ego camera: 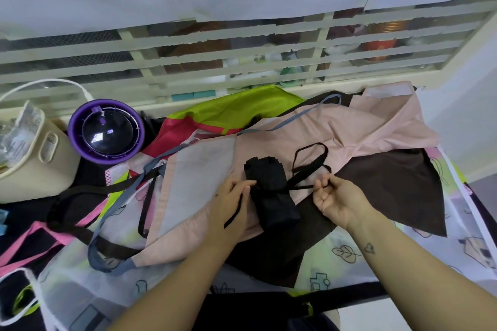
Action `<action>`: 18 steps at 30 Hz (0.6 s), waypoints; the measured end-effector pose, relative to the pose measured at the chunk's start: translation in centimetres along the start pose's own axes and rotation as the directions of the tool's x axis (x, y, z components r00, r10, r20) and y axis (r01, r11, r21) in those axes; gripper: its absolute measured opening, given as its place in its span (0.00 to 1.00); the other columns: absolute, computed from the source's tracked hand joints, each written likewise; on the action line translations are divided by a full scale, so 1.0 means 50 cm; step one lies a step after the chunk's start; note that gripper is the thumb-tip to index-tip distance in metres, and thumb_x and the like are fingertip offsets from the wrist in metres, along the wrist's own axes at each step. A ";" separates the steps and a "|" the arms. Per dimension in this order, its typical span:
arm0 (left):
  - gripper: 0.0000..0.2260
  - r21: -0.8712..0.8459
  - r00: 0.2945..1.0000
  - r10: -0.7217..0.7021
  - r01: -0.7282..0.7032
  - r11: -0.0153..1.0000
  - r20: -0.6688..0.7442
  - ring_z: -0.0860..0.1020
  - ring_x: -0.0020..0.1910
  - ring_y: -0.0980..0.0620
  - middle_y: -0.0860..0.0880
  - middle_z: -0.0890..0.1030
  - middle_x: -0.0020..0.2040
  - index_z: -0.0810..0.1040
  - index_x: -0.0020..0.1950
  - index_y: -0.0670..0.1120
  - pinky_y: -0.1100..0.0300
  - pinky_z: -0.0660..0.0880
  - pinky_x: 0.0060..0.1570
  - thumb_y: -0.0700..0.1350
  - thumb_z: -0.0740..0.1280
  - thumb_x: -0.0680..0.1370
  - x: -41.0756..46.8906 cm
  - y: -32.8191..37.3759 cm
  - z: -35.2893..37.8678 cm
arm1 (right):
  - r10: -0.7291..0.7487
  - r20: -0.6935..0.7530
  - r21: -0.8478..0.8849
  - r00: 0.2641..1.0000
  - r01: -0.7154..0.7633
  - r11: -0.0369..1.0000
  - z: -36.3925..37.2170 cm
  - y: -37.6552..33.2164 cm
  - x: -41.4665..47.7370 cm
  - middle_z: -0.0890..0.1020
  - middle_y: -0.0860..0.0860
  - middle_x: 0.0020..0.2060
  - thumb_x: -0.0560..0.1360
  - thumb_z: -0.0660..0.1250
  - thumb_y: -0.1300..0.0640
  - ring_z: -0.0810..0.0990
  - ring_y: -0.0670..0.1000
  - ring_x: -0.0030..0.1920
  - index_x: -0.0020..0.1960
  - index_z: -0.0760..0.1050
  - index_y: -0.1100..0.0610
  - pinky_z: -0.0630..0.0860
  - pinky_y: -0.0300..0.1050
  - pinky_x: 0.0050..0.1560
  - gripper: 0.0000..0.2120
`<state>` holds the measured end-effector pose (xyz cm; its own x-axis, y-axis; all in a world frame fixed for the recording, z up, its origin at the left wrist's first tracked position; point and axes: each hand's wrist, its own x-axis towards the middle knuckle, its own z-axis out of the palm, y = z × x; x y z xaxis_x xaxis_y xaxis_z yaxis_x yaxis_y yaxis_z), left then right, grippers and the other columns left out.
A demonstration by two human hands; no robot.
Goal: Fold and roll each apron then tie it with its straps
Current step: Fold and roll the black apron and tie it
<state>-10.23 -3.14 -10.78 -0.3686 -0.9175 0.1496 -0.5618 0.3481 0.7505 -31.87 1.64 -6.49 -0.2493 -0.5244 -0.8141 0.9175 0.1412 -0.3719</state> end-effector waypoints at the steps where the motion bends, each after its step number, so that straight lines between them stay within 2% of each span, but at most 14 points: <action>1: 0.10 0.043 1.000 -0.019 0.019 0.999 -0.005 0.71 0.44 0.57 0.53 0.73 0.44 0.80 0.50 0.45 0.68 0.70 0.50 0.42 0.59 0.82 -0.002 -0.009 -0.002 | -0.011 -0.043 0.005 0.999 0.011 1.000 -0.009 -0.005 0.004 0.69 0.50 0.29 0.83 0.52 0.58 0.82 0.50 0.27 0.39 0.68 0.59 0.71 0.33 0.21 0.15; 3: 0.11 0.151 0.998 -0.052 0.048 0.987 0.020 0.72 0.39 0.52 0.50 0.72 0.39 0.77 0.42 0.43 0.52 0.75 0.45 0.39 0.58 0.81 -0.007 -0.023 -0.003 | -0.045 -0.103 -0.013 0.994 0.044 0.999 -0.022 -0.010 0.010 0.68 0.50 0.31 0.84 0.50 0.58 0.83 0.56 0.39 0.39 0.67 0.59 0.76 0.36 0.24 0.16; 4: 0.12 0.174 0.995 -0.083 0.072 0.982 0.057 0.72 0.38 0.51 0.49 0.73 0.38 0.76 0.40 0.42 0.51 0.74 0.44 0.40 0.58 0.82 -0.006 -0.023 -0.005 | -0.076 -0.114 -0.057 0.991 0.070 0.996 -0.024 -0.011 0.011 0.69 0.51 0.32 0.84 0.50 0.58 0.82 0.56 0.40 0.40 0.67 0.59 0.77 0.37 0.25 0.16; 6: 0.13 0.109 0.964 -0.200 0.183 0.977 0.174 0.73 0.39 0.51 0.48 0.75 0.38 0.75 0.40 0.43 0.61 0.69 0.45 0.41 0.57 0.83 0.002 -0.004 -0.017 | -0.135 -0.106 -0.198 0.985 0.112 0.974 -0.020 -0.013 0.009 0.74 0.51 0.33 0.84 0.51 0.56 0.81 0.52 0.36 0.40 0.70 0.58 0.76 0.35 0.25 0.16; 7: 0.14 0.068 0.937 -0.261 0.252 0.965 0.233 0.73 0.39 0.52 0.49 0.76 0.38 0.75 0.39 0.45 0.64 0.65 0.42 0.43 0.58 0.83 0.011 0.005 -0.024 | -0.150 -0.082 -0.267 0.985 0.123 0.956 -0.016 -0.014 0.007 0.76 0.51 0.34 0.83 0.53 0.55 0.79 0.49 0.33 0.41 0.71 0.57 0.75 0.34 0.25 0.15; 10: 0.18 -0.023 0.850 -0.409 0.441 0.897 0.334 0.74 0.36 0.57 0.53 0.77 0.35 0.74 0.33 0.49 0.65 0.65 0.36 0.49 0.59 0.82 0.042 0.036 -0.044 | -0.122 -0.009 -0.372 0.993 0.110 0.922 -0.007 -0.014 0.003 0.81 0.49 0.37 0.80 0.59 0.50 0.72 0.44 0.27 0.43 0.75 0.55 0.70 0.33 0.24 0.12; 12: 0.18 -0.149 0.829 -0.446 0.515 0.844 0.337 0.76 0.39 0.57 0.53 0.79 0.37 0.76 0.33 0.48 0.65 0.69 0.40 0.51 0.59 0.82 0.054 0.053 -0.044 | -0.113 -0.005 -0.416 0.994 0.101 0.904 -0.005 -0.008 0.001 0.78 0.48 0.36 0.78 0.64 0.50 0.70 0.44 0.25 0.43 0.76 0.55 0.68 0.33 0.22 0.10; 15: 0.18 -0.284 0.863 -0.407 0.488 0.825 0.300 0.79 0.46 0.56 0.57 0.82 0.41 0.78 0.33 0.48 0.60 0.73 0.50 0.50 0.60 0.81 0.058 0.073 -0.033 | -0.116 -0.025 -0.454 0.993 0.092 0.886 0.000 0.018 -0.004 0.73 0.48 0.31 0.75 0.68 0.53 0.68 0.43 0.24 0.40 0.75 0.56 0.67 0.32 0.21 0.08; 18: 0.17 -0.344 0.873 -0.367 0.469 0.814 0.322 0.79 0.45 0.60 0.57 0.82 0.44 0.79 0.37 0.47 0.66 0.73 0.44 0.49 0.59 0.82 0.063 0.090 -0.014 | -0.130 -0.011 -0.513 0.991 0.106 0.852 0.012 0.048 -0.010 0.74 0.50 0.31 0.77 0.67 0.56 0.69 0.44 0.26 0.43 0.75 0.55 0.68 0.35 0.26 0.05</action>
<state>-13.41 -4.59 -6.48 -0.3536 -0.8666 -0.3520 -0.3754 -0.2132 0.9020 -29.37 1.75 -6.70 -0.3699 -0.5290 -0.7638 0.5963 0.4953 -0.6318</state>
